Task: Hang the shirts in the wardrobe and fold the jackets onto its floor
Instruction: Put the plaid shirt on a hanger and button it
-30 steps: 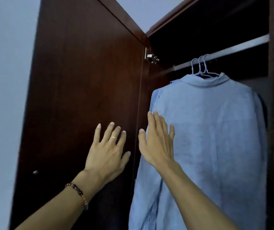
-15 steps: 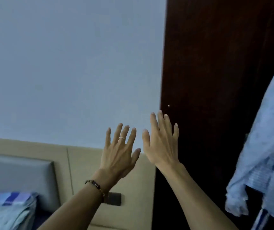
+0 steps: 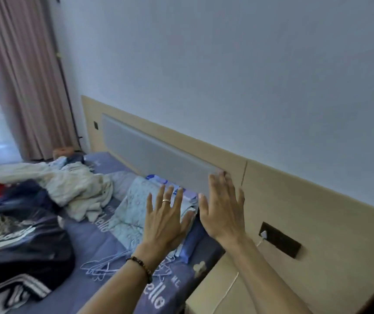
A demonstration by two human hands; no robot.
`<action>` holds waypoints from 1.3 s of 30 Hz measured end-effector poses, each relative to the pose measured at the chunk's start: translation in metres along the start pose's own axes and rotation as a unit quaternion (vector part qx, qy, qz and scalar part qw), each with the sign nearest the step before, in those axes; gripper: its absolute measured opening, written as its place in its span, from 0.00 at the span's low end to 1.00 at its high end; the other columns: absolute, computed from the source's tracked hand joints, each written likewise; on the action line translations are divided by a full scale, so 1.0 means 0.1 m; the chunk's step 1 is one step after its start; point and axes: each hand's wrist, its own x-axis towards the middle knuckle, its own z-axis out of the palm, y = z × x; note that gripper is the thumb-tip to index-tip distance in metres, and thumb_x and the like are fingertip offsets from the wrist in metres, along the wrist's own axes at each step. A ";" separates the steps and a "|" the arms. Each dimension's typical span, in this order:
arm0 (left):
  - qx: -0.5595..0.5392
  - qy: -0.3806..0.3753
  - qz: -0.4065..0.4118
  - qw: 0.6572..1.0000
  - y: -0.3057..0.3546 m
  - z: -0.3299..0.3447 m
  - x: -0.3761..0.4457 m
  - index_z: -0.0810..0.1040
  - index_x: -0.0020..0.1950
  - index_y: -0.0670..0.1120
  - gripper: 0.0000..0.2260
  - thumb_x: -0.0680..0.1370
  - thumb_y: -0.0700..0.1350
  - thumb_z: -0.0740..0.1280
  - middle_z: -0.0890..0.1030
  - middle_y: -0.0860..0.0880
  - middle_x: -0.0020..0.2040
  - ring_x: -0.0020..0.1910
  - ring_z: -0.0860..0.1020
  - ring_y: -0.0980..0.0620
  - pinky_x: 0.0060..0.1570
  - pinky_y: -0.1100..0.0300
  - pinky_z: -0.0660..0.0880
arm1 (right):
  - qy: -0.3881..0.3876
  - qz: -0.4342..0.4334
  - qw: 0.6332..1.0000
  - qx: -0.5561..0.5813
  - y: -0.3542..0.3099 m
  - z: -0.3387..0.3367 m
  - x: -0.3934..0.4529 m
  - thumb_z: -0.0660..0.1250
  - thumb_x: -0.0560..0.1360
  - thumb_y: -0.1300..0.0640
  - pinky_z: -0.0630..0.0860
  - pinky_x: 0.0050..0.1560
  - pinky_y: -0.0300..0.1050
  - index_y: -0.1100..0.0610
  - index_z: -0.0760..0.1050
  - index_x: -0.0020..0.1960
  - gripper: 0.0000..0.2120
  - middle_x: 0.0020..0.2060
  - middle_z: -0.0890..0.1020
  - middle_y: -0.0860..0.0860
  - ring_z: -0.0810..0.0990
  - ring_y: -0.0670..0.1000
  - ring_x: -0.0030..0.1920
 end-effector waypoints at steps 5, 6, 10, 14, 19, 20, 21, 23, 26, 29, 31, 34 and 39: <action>0.014 -0.043 -0.068 0.997 -1.58 0.19 -0.64 0.74 0.69 0.45 0.29 0.77 0.61 0.55 0.76 0.41 0.67 0.70 0.71 0.39 0.66 0.36 0.68 | -0.062 -0.005 0.998 0.033 -1.31 0.96 -0.11 0.36 0.75 0.40 0.52 0.75 0.63 0.54 0.56 0.79 0.37 0.78 0.57 0.56 0.54 0.57 0.78; 0.011 -0.065 -0.082 0.994 -1.90 0.21 -0.76 0.73 0.70 0.44 0.29 0.77 0.61 0.54 0.76 0.41 0.67 0.70 0.71 0.39 0.66 0.36 0.69 | -0.079 -0.002 0.996 0.043 -1.58 1.16 -0.14 0.36 0.75 0.40 0.52 0.75 0.63 0.54 0.55 0.79 0.37 0.79 0.56 0.56 0.54 0.57 0.78; 0.026 -0.111 -0.123 0.986 -2.87 0.25 -1.20 0.75 0.68 0.44 0.29 0.77 0.61 0.54 0.77 0.41 0.65 0.68 0.73 0.38 0.63 0.36 0.71 | -0.151 -0.009 0.987 0.058 -2.42 1.77 -0.28 0.35 0.73 0.39 0.52 0.75 0.61 0.54 0.55 0.79 0.39 0.79 0.56 0.56 0.53 0.56 0.78; 0.034 -0.137 -0.168 0.976 -3.68 0.27 -1.46 0.77 0.65 0.43 0.29 0.75 0.61 0.56 0.79 0.42 0.62 0.65 0.76 0.39 0.60 0.38 0.74 | -0.204 -0.019 0.977 0.067 -3.09 2.30 -0.29 0.41 0.75 0.41 0.63 0.70 0.61 0.57 0.64 0.75 0.35 0.74 0.66 0.58 0.63 0.59 0.74; 0.030 -0.183 -0.223 0.957 -4.46 0.54 -1.72 0.78 0.64 0.44 0.27 0.73 0.58 0.57 0.79 0.43 0.62 0.66 0.75 0.40 0.60 0.40 0.75 | -0.237 -0.053 0.966 0.083 -3.70 3.12 -0.21 0.53 0.77 0.46 0.73 0.62 0.60 0.59 0.71 0.70 0.28 0.68 0.73 0.60 0.73 0.62 0.67; 0.031 -0.191 -0.239 0.951 -4.66 0.66 -1.79 0.78 0.64 0.45 0.27 0.73 0.58 0.57 0.79 0.43 0.63 0.67 0.75 0.40 0.61 0.41 0.75 | -0.248 -0.068 0.962 0.088 -3.88 3.37 -0.20 0.55 0.76 0.46 0.74 0.60 0.59 0.59 0.73 0.69 0.27 0.67 0.75 0.61 0.75 0.62 0.66; 0.036 -0.190 -0.258 0.947 -4.83 0.75 -1.86 0.77 0.65 0.45 0.27 0.73 0.58 0.57 0.79 0.44 0.63 0.67 0.74 0.41 0.62 0.41 0.74 | -0.260 -0.079 0.958 0.093 -4.02 3.59 -0.19 0.56 0.75 0.46 0.75 0.59 0.59 0.59 0.74 0.68 0.27 0.66 0.76 0.61 0.76 0.62 0.64; 0.050 -0.188 -0.279 0.940 -5.19 0.94 -1.99 0.75 0.66 0.46 0.26 0.73 0.58 0.59 0.77 0.44 0.65 0.69 0.73 0.41 0.64 0.42 0.73 | -0.289 -0.103 0.946 0.103 -4.34 4.03 -0.16 0.58 0.75 0.47 0.75 0.60 0.59 0.59 0.75 0.68 0.26 0.66 0.76 0.61 0.76 0.62 0.64; 0.046 -0.222 -0.310 0.923 -5.66 1.13 -2.23 0.76 0.66 0.45 0.26 0.72 0.56 0.64 0.77 0.43 0.65 0.68 0.73 0.40 0.63 0.41 0.74 | -0.324 -0.130 0.930 0.115 -4.76 4.52 -0.26 0.60 0.76 0.49 0.70 0.65 0.58 0.58 0.70 0.72 0.26 0.70 0.72 0.60 0.71 0.62 0.69; 0.045 -0.250 -0.331 0.909 -6.23 1.31 -2.64 0.77 0.64 0.44 0.25 0.70 0.54 0.65 0.79 0.41 0.62 0.65 0.75 0.38 0.59 0.41 0.76 | -0.366 -0.159 0.908 0.130 -5.27 4.98 -0.47 0.58 0.79 0.50 0.65 0.69 0.55 0.57 0.66 0.74 0.25 0.73 0.68 0.58 0.65 0.58 0.73; 0.044 -0.260 -0.340 0.903 -6.52 1.38 -2.87 0.76 0.63 0.44 0.24 0.69 0.53 0.66 0.79 0.41 0.61 0.64 0.76 0.37 0.58 0.42 0.77 | -0.380 -0.168 0.900 0.132 -5.48 5.16 -0.60 0.53 0.79 0.48 0.66 0.69 0.55 0.57 0.67 0.74 0.26 0.72 0.69 0.57 0.66 0.58 0.72; 0.035 -0.295 -0.385 0.874 -7.00 1.54 -3.42 0.71 0.69 0.45 0.25 0.72 0.50 0.66 0.73 0.42 0.68 0.68 0.71 0.39 0.64 0.46 0.71 | -0.414 -0.193 0.882 0.117 -5.86 5.56 -0.93 0.46 0.79 0.44 0.64 0.71 0.54 0.55 0.63 0.76 0.29 0.74 0.66 0.56 0.63 0.56 0.74; 0.008 -0.326 -0.435 0.840 -7.68 1.67 -4.31 0.60 0.75 0.48 0.33 0.73 0.54 0.66 0.62 0.45 0.74 0.75 0.59 0.43 0.73 0.46 0.58 | -0.469 -0.225 0.848 0.096 -6.46 6.08 -1.61 0.57 0.81 0.50 0.63 0.69 0.53 0.53 0.56 0.77 0.27 0.75 0.61 0.54 0.60 0.56 0.74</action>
